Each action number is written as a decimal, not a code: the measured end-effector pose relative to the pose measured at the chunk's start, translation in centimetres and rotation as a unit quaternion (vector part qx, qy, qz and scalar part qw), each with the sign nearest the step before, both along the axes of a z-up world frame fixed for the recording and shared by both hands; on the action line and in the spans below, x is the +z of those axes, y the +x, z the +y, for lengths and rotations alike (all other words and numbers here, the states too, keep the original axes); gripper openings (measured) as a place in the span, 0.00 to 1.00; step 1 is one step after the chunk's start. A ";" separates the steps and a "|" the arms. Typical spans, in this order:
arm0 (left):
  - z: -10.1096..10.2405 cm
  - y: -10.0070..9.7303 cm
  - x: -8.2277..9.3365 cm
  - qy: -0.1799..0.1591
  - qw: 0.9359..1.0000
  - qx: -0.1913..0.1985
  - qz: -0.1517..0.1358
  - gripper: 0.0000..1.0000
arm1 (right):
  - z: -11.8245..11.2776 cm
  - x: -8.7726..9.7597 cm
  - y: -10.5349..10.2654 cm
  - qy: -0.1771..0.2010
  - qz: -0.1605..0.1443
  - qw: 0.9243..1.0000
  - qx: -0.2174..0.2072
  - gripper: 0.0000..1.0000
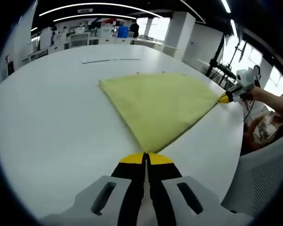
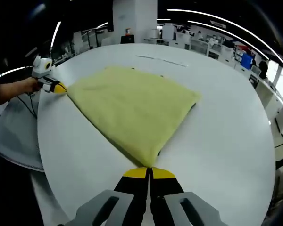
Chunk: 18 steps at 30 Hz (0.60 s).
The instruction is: Fold the garment on the visible template until the final outline fits inside the template.
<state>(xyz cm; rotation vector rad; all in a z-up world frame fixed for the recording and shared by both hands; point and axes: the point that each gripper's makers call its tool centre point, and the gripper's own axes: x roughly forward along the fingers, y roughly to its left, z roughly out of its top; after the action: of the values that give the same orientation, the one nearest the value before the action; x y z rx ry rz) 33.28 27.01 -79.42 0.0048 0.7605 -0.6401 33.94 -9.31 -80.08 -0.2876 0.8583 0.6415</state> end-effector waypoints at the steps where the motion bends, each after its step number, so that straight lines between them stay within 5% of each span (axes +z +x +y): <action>1: 0.0 0.0 0.0 0.000 1.000 0.000 0.000 0.00 | 0.0 0.0 0.0 0.000 0.000 1.000 0.000 0.00; 12: 0.0 -0.1 0.0 -0.010 1.000 0.024 0.010 0.01 | 0.1 0.3 0.2 0.019 0.006 1.000 -0.017 0.01; 18: 0.0 0.3 0.8 -0.020 0.999 0.040 -0.003 0.18 | 1.1 1.4 0.4 0.056 0.000 0.998 -0.030 0.21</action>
<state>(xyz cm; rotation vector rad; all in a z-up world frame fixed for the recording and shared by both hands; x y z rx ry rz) 33.61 27.03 -78.60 -0.0594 0.7383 -0.5783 34.33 -8.20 -78.73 -0.1598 0.8255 0.6306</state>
